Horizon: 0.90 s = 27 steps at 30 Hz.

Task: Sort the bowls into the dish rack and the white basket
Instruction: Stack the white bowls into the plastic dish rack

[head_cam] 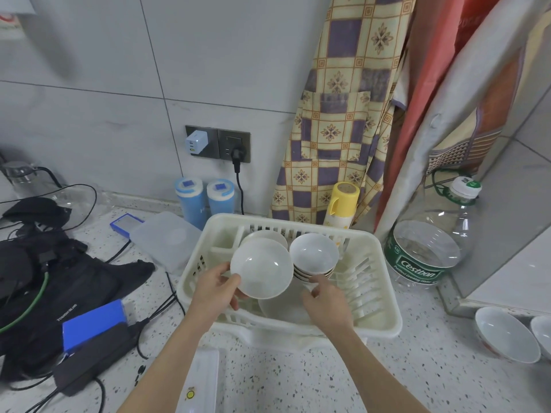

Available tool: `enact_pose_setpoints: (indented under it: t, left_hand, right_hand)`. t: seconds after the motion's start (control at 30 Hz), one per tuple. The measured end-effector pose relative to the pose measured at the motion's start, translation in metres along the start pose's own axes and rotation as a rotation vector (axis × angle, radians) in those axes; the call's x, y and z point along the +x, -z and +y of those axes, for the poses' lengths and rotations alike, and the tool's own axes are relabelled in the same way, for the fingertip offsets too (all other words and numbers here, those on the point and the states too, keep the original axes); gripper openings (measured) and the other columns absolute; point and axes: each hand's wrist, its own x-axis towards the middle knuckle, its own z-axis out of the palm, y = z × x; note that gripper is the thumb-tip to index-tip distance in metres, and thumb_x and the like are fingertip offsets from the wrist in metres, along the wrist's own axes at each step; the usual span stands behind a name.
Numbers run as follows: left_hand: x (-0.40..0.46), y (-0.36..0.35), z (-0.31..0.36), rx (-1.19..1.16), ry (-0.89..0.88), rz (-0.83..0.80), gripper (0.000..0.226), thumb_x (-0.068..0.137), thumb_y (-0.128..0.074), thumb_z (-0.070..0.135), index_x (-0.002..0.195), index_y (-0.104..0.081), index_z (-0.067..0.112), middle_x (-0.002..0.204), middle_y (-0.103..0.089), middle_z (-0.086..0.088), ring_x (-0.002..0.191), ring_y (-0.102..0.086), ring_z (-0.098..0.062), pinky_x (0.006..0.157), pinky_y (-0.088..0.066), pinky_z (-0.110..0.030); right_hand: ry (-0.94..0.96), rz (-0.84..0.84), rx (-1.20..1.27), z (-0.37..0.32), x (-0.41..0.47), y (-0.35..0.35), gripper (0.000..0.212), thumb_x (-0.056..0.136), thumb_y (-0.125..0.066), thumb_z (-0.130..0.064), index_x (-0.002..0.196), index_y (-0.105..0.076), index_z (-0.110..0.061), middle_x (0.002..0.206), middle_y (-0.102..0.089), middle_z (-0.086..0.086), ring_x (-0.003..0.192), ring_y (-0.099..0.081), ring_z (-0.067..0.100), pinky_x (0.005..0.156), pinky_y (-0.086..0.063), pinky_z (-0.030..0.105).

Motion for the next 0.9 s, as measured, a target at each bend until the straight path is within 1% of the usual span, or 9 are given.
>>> enact_pose_setpoints:
  t: [0.07,0.13,0.23,0.33,0.43,0.5,0.6,0.77,0.9]
  left_hand:
    - [-0.002,-0.001,0.0,0.026,-0.017,-0.009,0.034,0.086,-0.05,0.002,0.109,-0.067,0.021,0.061,-0.072,-0.003,0.036,-0.056,-0.011,0.041,-0.046,-0.018]
    - [-0.002,-0.003,0.0,0.043,-0.014,-0.019,0.034,0.087,-0.05,0.003,0.11,-0.067,0.02,0.061,-0.072,-0.003,0.036,-0.054,-0.012,0.042,-0.046,-0.02]
    - [0.001,-0.008,0.003,0.082,0.012,-0.045,0.031,0.086,-0.05,0.008,0.106,-0.064,0.028,0.063,-0.074,-0.001,0.036,-0.053,-0.011,0.046,-0.05,-0.024]
    - [0.003,-0.011,0.003,0.166,0.025,-0.094,0.026,0.084,-0.051,0.018,0.1,-0.062,0.036,0.066,-0.075,0.003,0.041,-0.054,-0.014,0.062,-0.054,-0.035]
    - [0.004,-0.013,0.002,0.265,0.031,-0.163,0.028,0.076,-0.05,0.032,0.1,-0.062,0.039,0.067,-0.074,0.01,0.045,-0.058,-0.008,0.064,-0.051,-0.033]
    - [0.004,-0.014,0.001,0.357,0.021,-0.178,0.026,0.073,-0.048,0.039,0.096,-0.061,0.045,0.065,-0.071,0.018,0.045,-0.059,-0.001,0.06,-0.047,-0.027]
    - [0.004,-0.015,-0.001,0.441,-0.01,-0.186,0.024,0.071,-0.048,0.041,0.091,-0.062,0.043,0.055,-0.063,0.021,0.046,-0.055,0.002,0.055,-0.044,-0.025]
    - [0.008,-0.016,0.004,0.551,-0.007,-0.24,0.036,0.074,-0.05,0.049,0.108,-0.06,0.051,0.073,-0.069,0.029,0.07,-0.068,-0.005,0.054,-0.042,-0.02]
    - [0.005,-0.02,0.001,0.579,-0.064,-0.164,0.035,0.078,-0.051,0.053,0.112,-0.055,0.052,0.069,-0.067,0.032,0.065,-0.062,0.005,0.052,-0.038,-0.019]
  right_hand:
    - [0.054,0.034,0.092,-0.002,-0.004,0.002,0.016,0.091,-0.051,-0.033,0.09,-0.065,-0.025,0.07,-0.063,-0.005,0.07,-0.06,0.017,0.064,-0.049,0.035]
    - [0.089,-0.037,0.121,-0.005,-0.007,0.004,0.026,0.093,-0.047,-0.039,0.076,-0.062,-0.025,0.068,-0.066,-0.002,0.07,-0.06,0.019,0.068,-0.049,0.036]
    - [0.12,-0.129,0.146,-0.007,-0.009,0.007,0.032,0.095,-0.043,-0.043,0.078,-0.064,-0.027,0.068,-0.07,-0.008,0.074,-0.063,0.011,0.075,-0.049,0.033]
    - [0.14,-0.126,0.331,-0.006,-0.012,0.01,0.027,0.098,-0.044,-0.029,0.095,-0.071,-0.029,0.074,-0.072,-0.008,0.077,-0.065,0.011,0.077,-0.05,0.033]
    - [0.086,-0.113,0.533,-0.007,-0.012,0.014,0.028,0.096,-0.048,-0.029,0.082,-0.071,-0.036,0.071,-0.067,-0.018,0.063,-0.055,0.002,0.066,-0.04,0.023]
    - [0.075,-0.115,0.504,-0.009,-0.012,0.015,0.026,0.09,-0.055,-0.032,0.069,-0.067,-0.04,0.06,-0.06,-0.019,0.057,-0.048,0.002,0.057,-0.037,0.017]
    - [0.072,-0.129,0.397,-0.009,-0.01,0.016,0.034,0.082,-0.058,-0.011,0.075,-0.066,-0.043,0.055,-0.06,-0.008,0.054,-0.048,0.008,0.048,-0.036,0.015]
    - [0.015,-0.108,0.356,-0.006,-0.002,0.014,0.02,0.078,-0.054,-0.004,0.08,-0.073,-0.009,0.077,-0.069,0.018,0.066,-0.053,0.018,0.061,-0.041,0.03]
    - [-0.035,-0.051,0.324,-0.002,0.0,0.01,0.02,0.077,-0.055,-0.007,0.064,-0.059,0.008,0.058,-0.058,0.018,0.058,-0.047,0.019,0.055,-0.033,0.029]
